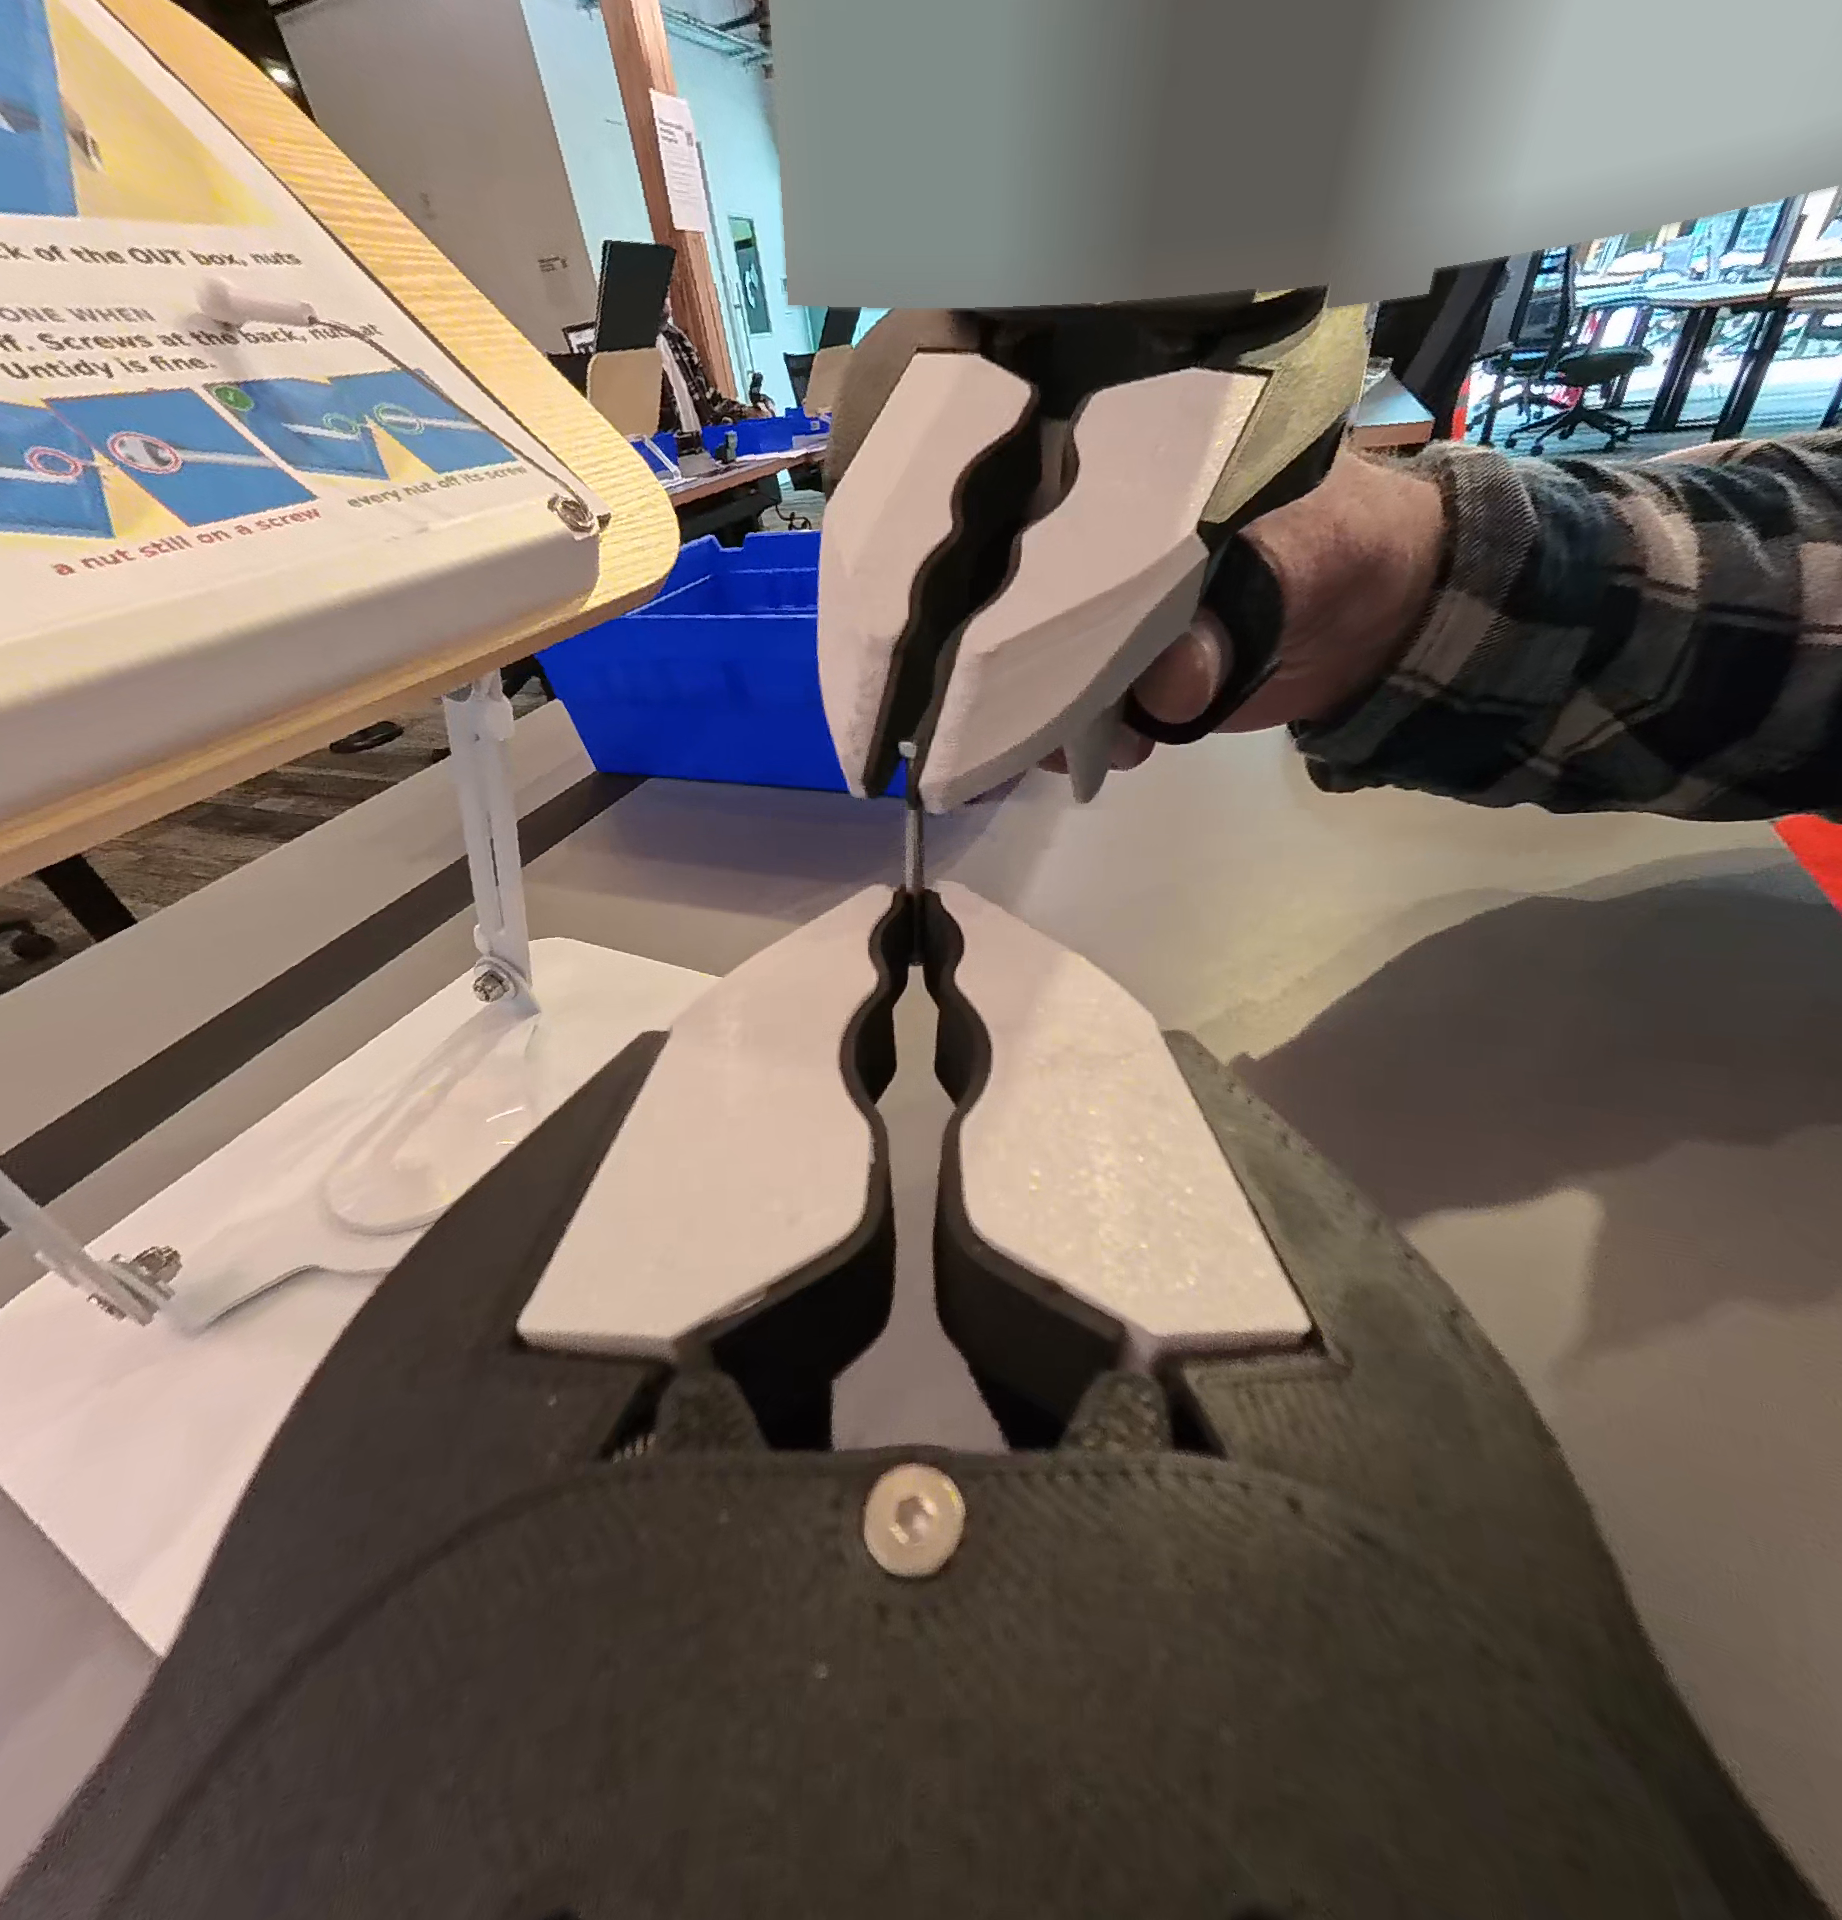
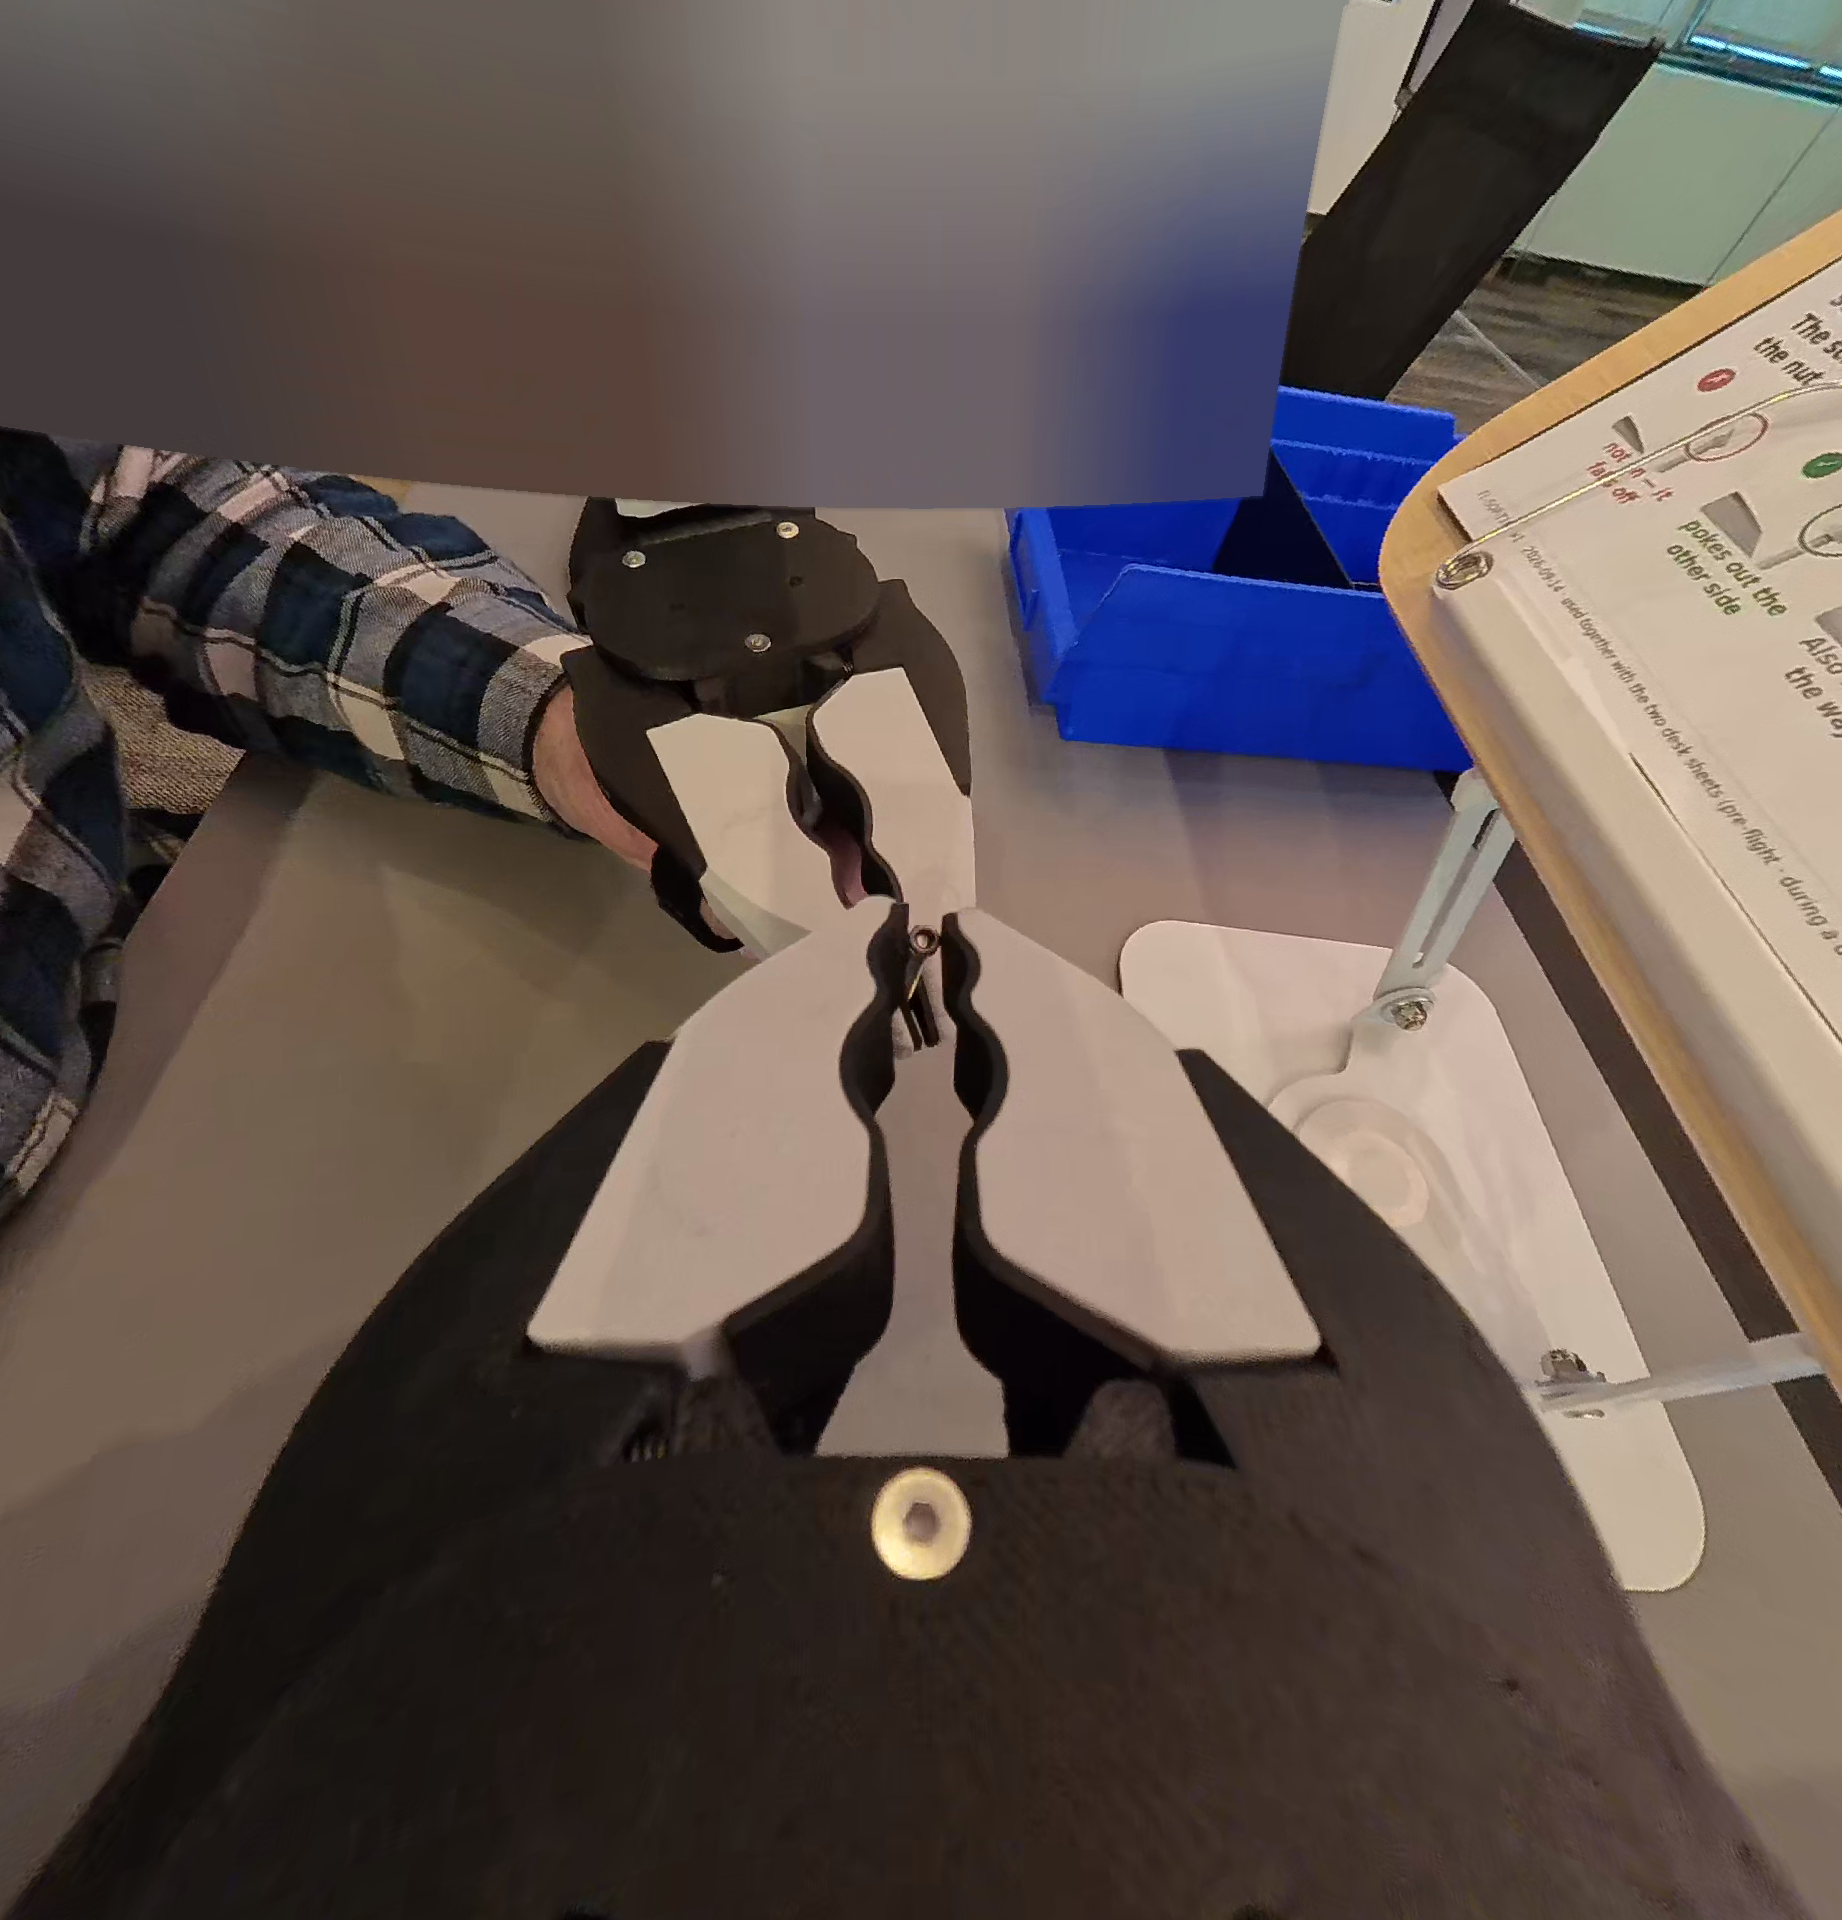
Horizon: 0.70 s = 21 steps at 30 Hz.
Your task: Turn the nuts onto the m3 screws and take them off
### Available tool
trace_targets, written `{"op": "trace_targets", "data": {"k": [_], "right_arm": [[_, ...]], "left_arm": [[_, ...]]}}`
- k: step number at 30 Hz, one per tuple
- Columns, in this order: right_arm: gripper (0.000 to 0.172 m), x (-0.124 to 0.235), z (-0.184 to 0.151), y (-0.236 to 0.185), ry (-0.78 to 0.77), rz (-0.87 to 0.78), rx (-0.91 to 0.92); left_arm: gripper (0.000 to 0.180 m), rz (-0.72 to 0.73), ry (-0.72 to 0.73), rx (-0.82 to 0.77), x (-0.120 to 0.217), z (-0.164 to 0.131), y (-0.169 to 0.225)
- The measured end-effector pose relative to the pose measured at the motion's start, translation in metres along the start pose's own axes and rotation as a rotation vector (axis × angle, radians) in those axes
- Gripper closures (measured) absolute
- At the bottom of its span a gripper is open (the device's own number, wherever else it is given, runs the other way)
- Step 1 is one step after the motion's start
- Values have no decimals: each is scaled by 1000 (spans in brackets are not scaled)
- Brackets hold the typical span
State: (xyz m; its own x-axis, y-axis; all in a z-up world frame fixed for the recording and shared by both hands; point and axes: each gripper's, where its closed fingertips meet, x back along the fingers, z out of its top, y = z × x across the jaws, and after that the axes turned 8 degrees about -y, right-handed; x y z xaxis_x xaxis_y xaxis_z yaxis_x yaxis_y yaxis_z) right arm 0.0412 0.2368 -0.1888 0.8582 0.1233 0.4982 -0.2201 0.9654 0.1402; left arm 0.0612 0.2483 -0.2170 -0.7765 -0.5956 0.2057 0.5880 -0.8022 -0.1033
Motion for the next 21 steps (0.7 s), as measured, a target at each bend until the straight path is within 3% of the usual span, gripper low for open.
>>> {"op": "trace_targets", "data": {"k": [1, 12, 21], "right_arm": [[166, 0, 0, 0, 1, 1, 1], [166, 1, -4, -4, -40, 35, -9], [166, -4, -8, 9, -43, -109, -88]], "left_arm": [[179, -4, 2, 2, 0, 0, 0], [179, 36, -41, -83, -1, -3, 1], [179, 226, -115, -165, -1, -8, -16]]}}
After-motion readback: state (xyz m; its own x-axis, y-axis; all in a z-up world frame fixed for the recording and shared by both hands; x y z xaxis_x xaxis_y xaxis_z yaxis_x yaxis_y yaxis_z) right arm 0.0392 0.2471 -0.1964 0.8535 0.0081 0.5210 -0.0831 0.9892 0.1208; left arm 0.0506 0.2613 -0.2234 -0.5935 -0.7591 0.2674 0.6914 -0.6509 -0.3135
